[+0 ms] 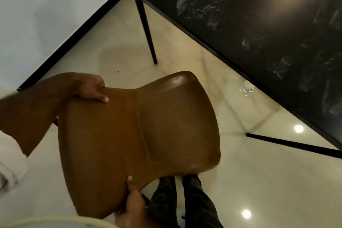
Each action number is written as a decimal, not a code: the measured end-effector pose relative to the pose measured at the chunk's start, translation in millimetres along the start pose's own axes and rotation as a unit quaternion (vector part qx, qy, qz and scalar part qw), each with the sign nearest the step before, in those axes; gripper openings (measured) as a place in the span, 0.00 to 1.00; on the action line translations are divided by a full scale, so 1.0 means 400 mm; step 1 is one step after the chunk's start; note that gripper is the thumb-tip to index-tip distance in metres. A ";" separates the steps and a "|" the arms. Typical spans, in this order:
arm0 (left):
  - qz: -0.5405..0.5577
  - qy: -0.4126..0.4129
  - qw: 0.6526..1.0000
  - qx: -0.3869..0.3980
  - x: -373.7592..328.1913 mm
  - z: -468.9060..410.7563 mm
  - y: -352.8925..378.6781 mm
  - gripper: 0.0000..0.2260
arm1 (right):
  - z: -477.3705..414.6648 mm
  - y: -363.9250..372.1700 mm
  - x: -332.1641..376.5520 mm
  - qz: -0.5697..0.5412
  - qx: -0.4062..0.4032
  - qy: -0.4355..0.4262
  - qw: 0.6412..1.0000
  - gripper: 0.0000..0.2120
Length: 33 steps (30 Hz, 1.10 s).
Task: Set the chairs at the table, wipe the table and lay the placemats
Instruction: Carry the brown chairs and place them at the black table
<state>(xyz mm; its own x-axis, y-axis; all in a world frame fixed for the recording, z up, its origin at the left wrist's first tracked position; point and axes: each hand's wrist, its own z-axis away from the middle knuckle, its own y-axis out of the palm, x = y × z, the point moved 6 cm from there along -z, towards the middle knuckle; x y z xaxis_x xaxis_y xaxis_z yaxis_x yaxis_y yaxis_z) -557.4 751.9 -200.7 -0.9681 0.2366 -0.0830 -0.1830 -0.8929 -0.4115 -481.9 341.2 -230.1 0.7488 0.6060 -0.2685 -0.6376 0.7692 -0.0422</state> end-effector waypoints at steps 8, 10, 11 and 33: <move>0.045 -0.033 0.997 -0.061 -0.135 0.023 -0.090 0.20 | 0.031 -0.142 0.301 -0.053 0.004 -0.098 0.994 0.19; 0.059 -0.048 0.994 -0.075 -0.179 0.035 -0.096 0.19 | 0.089 -0.199 0.394 -0.035 -0.011 -0.115 0.993 0.13; 0.059 -0.052 0.993 -0.086 -0.219 0.038 -0.094 0.19 | 0.114 -0.241 0.450 -0.037 -0.007 -0.127 0.991 0.10; 0.214 -0.084 0.968 -0.103 -0.513 0.012 0.048 0.27 | 0.206 -0.553 0.797 0.102 -0.025 -0.204 0.973 0.14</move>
<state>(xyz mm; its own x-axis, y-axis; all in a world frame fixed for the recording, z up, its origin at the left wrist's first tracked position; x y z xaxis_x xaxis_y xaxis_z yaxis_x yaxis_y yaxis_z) -363.3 684.2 -187.2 -0.9649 -0.2194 -0.1444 0.2626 -0.7959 -0.5456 -87.3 381.0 -227.2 0.6092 0.7826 0.1281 -0.7805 0.6203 -0.0780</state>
